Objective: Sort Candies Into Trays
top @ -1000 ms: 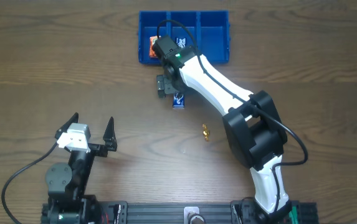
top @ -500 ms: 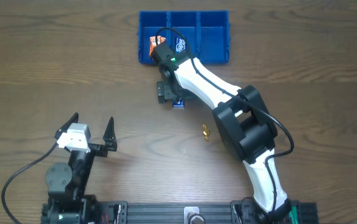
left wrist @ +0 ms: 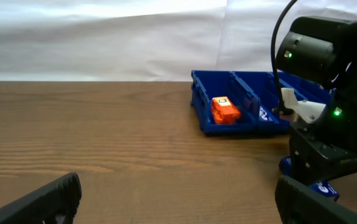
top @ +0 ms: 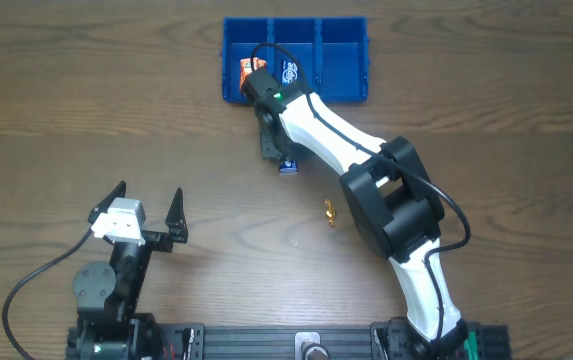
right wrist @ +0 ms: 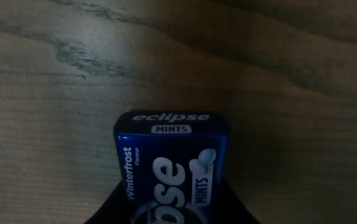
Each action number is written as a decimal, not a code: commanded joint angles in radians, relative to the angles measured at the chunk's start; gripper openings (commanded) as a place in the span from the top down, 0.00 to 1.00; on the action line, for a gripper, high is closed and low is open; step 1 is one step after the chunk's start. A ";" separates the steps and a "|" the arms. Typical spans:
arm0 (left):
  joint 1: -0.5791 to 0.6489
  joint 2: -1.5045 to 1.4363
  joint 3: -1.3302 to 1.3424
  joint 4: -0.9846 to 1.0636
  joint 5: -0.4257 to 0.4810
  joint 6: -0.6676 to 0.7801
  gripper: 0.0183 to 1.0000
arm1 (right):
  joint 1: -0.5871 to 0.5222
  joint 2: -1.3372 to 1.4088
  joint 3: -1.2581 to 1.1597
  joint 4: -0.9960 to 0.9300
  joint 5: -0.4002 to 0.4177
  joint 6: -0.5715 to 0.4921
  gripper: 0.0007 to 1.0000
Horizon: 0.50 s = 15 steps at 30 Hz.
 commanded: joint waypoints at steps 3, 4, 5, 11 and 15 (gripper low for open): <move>-0.003 -0.006 -0.020 -0.031 0.018 0.014 0.00 | 0.001 0.018 -0.007 -0.003 -0.002 0.008 0.96; -0.003 -0.006 -0.020 -0.031 0.018 0.014 0.00 | 0.001 0.005 -0.007 -0.008 -0.004 0.008 0.96; -0.003 -0.006 -0.020 -0.031 0.018 0.014 0.00 | 0.001 -0.022 -0.007 -0.016 -0.004 0.008 0.96; -0.003 -0.006 -0.020 -0.031 0.018 0.014 0.00 | 0.001 -0.294 0.013 -0.076 0.061 0.000 0.96; -0.003 -0.006 -0.020 -0.031 0.018 0.015 0.00 | 0.001 -0.387 0.137 -0.149 0.179 -0.039 0.96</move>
